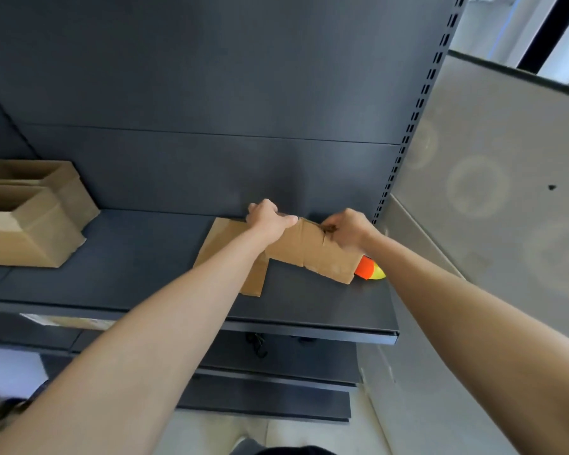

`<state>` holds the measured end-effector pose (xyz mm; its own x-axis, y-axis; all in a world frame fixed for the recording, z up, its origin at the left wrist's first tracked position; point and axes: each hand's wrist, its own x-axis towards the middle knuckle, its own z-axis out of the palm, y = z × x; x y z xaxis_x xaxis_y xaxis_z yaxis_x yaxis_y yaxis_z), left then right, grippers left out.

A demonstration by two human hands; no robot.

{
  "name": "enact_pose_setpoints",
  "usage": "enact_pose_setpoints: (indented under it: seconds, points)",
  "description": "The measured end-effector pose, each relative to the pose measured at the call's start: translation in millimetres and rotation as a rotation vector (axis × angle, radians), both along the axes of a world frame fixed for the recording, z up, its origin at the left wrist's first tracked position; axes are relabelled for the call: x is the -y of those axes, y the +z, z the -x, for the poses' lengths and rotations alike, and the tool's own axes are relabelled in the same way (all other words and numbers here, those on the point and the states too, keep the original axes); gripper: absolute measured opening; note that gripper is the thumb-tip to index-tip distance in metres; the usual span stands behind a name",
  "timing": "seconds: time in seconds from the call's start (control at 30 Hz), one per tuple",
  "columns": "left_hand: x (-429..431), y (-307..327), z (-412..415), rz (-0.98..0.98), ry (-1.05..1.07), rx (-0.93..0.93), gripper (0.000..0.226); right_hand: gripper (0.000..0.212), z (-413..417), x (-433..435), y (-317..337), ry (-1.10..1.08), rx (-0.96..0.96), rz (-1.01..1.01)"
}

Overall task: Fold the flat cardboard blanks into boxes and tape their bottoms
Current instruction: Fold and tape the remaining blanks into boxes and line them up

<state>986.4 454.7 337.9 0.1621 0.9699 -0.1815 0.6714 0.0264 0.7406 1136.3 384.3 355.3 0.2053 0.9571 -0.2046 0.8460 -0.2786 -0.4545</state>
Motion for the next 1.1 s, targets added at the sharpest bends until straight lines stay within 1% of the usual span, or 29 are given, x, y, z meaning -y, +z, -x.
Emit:
enact_pose_setpoints:
  seconds: [0.07, 0.13, 0.3, 0.4, 0.47, 0.5, 0.57, 0.63, 0.73, 0.83, 1.0, 1.1]
  points:
    - [-1, -3, -1, -0.007, -0.007, -0.031, 0.037, 0.039, -5, 1, -4, -0.015, -0.012, 0.017]
    - [-5, -1, -2, -0.033, -0.021, -0.032, 0.027, 0.035, -12, 2, -5, -0.059, -0.042, 0.022]
    - [-10, 8, -12, -0.045, -0.134, -0.044, 0.025, 0.03, -34, 3, 0, -0.142, -0.088, 0.075]
    - [-14, -1, -16, -0.003, -0.174, -0.054, 0.027, 0.044, -38, 10, 8, -0.205, -0.127, 0.151]
    - [-16, -6, -17, 0.057, -0.163, -0.019, 0.032, 0.055, -41, 14, 8, -0.267, -0.078, 0.237]
    - [-18, -8, -18, 0.091, -0.158, 0.004, 0.038, 0.061, -43, 16, 7, -0.319, -0.083, 0.281]
    - [-18, -10, -22, 0.151, -0.144, 0.046, 0.054, 0.072, -47, 15, 2, -0.442, -0.224, 0.351]
    - [-18, -12, -27, 0.194, -0.112, 0.075, 0.067, 0.077, -48, 14, 0, -0.509, -0.352, 0.361]
    - [-18, -14, -32, 0.202, -0.049, 0.053, 0.076, 0.073, -48, 9, -1, -0.535, -0.408, 0.308]
    - [-20, -17, -31, 0.214, -0.002, 0.02, 0.081, 0.071, -47, 4, -5, -0.523, -0.423, 0.356]
    - [-25, -18, -24, 0.269, 0.053, 0.098, 0.083, 0.075, -40, -5, -8, -0.508, -0.437, 0.387]
    - [-27, -20, -19, 0.281, 0.087, 0.141, 0.084, 0.07, -37, -9, -8, -0.499, -0.458, 0.423]
